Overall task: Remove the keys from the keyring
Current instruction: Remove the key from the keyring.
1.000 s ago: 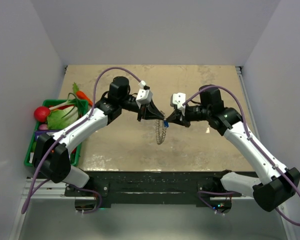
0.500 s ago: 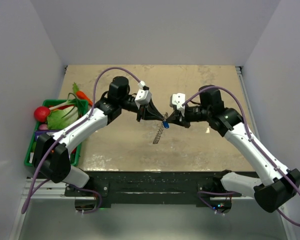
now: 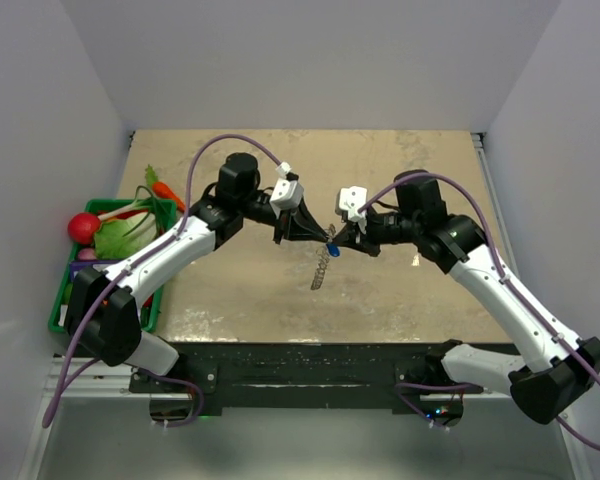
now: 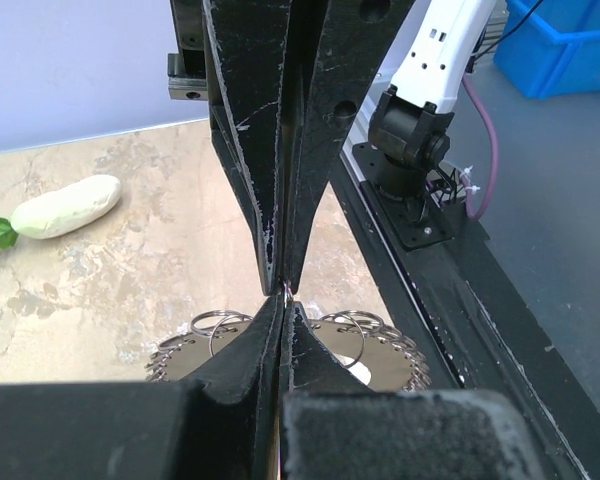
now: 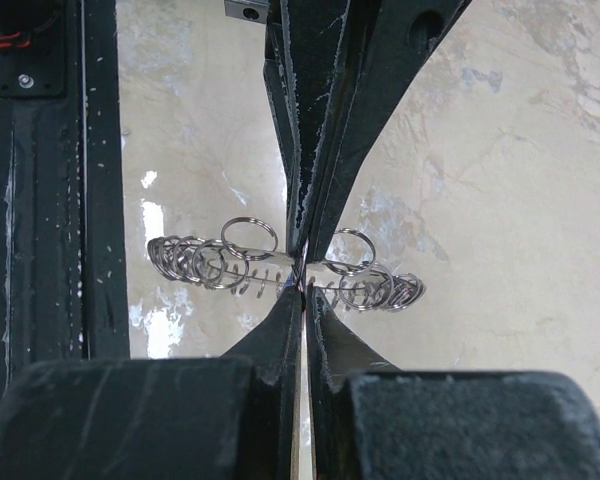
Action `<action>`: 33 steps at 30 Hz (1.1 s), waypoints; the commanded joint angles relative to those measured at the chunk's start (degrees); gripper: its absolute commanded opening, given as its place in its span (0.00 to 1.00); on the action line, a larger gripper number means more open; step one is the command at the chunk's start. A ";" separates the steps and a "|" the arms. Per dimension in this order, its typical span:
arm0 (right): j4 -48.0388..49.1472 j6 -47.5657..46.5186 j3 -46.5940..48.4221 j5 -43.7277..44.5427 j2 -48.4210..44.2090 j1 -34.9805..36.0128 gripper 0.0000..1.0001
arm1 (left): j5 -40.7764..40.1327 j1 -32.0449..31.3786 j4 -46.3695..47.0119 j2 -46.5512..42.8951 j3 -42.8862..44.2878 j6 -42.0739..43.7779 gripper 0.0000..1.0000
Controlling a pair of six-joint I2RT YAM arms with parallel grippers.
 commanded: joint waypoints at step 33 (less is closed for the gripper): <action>-4.96 -6.38 3.87 -1.16 -3.14 0.44 0.13 | 2.50 -1.81 -10.37 -1.32 3.08 7.81 0.00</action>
